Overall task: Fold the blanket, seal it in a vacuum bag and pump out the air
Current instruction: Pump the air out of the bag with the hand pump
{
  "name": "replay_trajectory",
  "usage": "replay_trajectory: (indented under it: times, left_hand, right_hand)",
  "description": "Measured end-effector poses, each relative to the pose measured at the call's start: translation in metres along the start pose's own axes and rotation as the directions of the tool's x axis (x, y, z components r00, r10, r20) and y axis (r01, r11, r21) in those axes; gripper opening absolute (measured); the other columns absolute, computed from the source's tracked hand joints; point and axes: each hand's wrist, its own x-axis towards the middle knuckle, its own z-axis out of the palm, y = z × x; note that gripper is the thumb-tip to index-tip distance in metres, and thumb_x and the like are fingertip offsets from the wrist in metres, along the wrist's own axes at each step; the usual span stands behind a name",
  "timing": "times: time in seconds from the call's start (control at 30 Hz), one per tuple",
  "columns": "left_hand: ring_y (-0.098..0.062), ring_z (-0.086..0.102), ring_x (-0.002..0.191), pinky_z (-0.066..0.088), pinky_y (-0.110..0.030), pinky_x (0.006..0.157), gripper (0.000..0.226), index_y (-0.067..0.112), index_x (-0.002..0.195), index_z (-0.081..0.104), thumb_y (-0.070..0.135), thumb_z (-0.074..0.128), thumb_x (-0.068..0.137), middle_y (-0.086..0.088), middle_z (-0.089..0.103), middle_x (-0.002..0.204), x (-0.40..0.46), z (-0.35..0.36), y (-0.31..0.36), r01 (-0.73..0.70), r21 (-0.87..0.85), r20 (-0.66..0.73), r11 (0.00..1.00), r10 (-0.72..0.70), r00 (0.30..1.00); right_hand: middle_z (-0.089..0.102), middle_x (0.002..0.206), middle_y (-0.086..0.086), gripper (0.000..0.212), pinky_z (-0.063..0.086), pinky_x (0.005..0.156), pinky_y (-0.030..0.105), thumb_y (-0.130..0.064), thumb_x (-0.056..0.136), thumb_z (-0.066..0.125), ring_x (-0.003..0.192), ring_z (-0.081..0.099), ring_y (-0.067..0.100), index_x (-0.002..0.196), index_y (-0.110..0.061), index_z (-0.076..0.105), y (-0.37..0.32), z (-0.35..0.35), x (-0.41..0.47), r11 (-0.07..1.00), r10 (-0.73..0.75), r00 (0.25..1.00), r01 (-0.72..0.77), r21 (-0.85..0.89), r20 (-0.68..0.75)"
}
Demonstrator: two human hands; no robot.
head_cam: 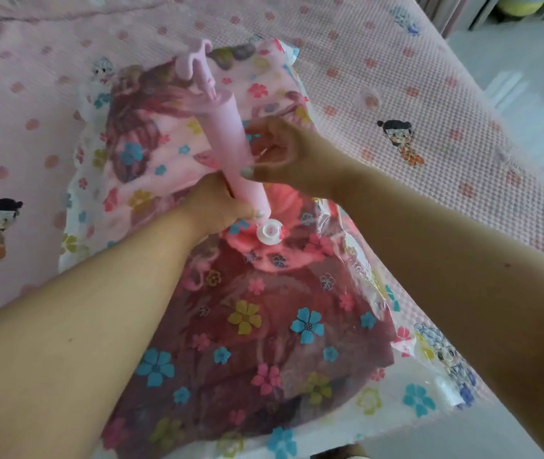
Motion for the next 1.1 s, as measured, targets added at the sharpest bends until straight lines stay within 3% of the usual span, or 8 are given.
replay_trajectory:
  times: [0.1,0.17,0.23,0.3,0.43,0.73,0.9,1.1]
  left_hand:
    - [-0.014,0.071,0.077,0.059,-0.033,0.071,0.026,0.021,0.084,0.069,0.012,0.083,0.064,-0.003,0.075,0.086,0.005,0.004,0.0,0.01,0.077,0.042,0.997,-0.014,0.999]
    - [-0.014,0.07,0.075,0.056,-0.028,0.064,0.029,0.018,0.09,0.069,0.013,0.083,0.065,-0.003,0.074,0.087,0.01,0.01,-0.001,-0.015,0.124,0.089,0.992,0.004,0.996]
    - [-0.011,0.069,0.078,0.052,-0.02,0.061,0.035,0.021,0.093,0.065,0.012,0.083,0.064,0.004,0.072,0.087,0.014,0.014,-0.005,-0.046,0.127,0.106,0.991,0.033,0.994]
    - [-0.009,0.066,0.087,0.053,-0.021,0.074,0.049,0.021,0.103,0.061,0.016,0.086,0.061,0.007,0.068,0.094,0.014,0.017,-0.016,-0.042,0.096,0.095,0.994,0.033,0.995]
    - [-0.009,0.058,0.088,0.047,-0.014,0.077,0.059,0.02,0.114,0.054,0.015,0.086,0.064,0.004,0.061,0.103,-0.002,0.027,-0.052,0.004,0.121,0.005,0.993,-0.004,1.0]
    - [-0.019,0.063,0.096,0.052,-0.03,0.09,0.048,0.011,0.117,0.057,0.001,0.077,0.074,-0.004,0.063,0.105,-0.021,0.043,-0.08,-0.009,-0.04,-0.069,0.999,0.006,0.998]
    - [-0.018,0.062,0.099,0.051,-0.027,0.091,0.045,0.009,0.119,0.057,0.0,0.073,0.077,-0.003,0.062,0.106,-0.028,0.041,-0.082,-0.016,-0.095,-0.063,0.995,0.01,0.998]
    - [-0.019,0.062,0.1,0.051,-0.023,0.09,0.044,0.007,0.119,0.057,0.0,0.072,0.078,-0.004,0.061,0.106,-0.033,0.039,-0.083,-0.034,-0.117,-0.068,0.993,0.026,0.997]
  right_hand:
    - [0.059,0.12,0.001,0.076,0.046,0.095,0.034,-0.042,0.073,0.079,0.104,0.058,0.017,0.134,-0.013,0.045,0.0,0.009,0.013,0.971,0.0,1.0,0.007,-0.24,0.031]
    - [0.06,0.115,0.003,0.069,0.046,0.09,0.035,-0.037,0.073,0.079,0.102,0.058,0.021,0.128,-0.009,0.048,0.008,0.013,0.014,0.951,0.01,1.0,-0.007,-0.308,0.008]
    - [0.062,0.111,0.003,0.06,0.047,0.088,0.038,-0.029,0.075,0.079,0.099,0.059,0.022,0.122,-0.007,0.051,0.017,0.013,0.013,0.96,0.018,0.998,-0.032,-0.279,-0.052]
    - [0.063,0.109,0.004,0.057,0.05,0.088,0.036,-0.025,0.074,0.08,0.097,0.061,0.02,0.121,-0.006,0.052,0.027,0.012,0.008,0.977,0.051,0.991,-0.075,-0.201,-0.121]
    - [0.063,0.1,-0.007,0.048,0.051,0.079,0.013,-0.015,0.074,0.079,0.087,0.061,0.001,0.113,-0.013,0.051,0.04,0.007,-0.007,0.992,0.078,0.973,-0.097,-0.078,-0.218]
    - [0.066,0.114,0.005,0.068,0.052,0.095,0.042,-0.025,0.063,0.081,0.107,0.065,0.018,0.122,-0.008,0.051,0.045,0.013,-0.024,0.997,0.082,0.98,-0.08,0.02,-0.18]
    - [0.067,0.112,0.003,0.057,0.052,0.096,0.041,-0.009,0.071,0.08,0.106,0.065,0.014,0.119,-0.007,0.051,0.051,0.013,-0.027,0.996,0.093,0.971,-0.09,0.023,-0.222]
    - [0.066,0.106,-0.002,0.056,0.053,0.094,0.037,-0.013,0.069,0.08,0.104,0.066,0.013,0.117,-0.009,0.051,0.048,0.021,-0.032,0.996,0.064,0.967,-0.079,-0.052,-0.248]
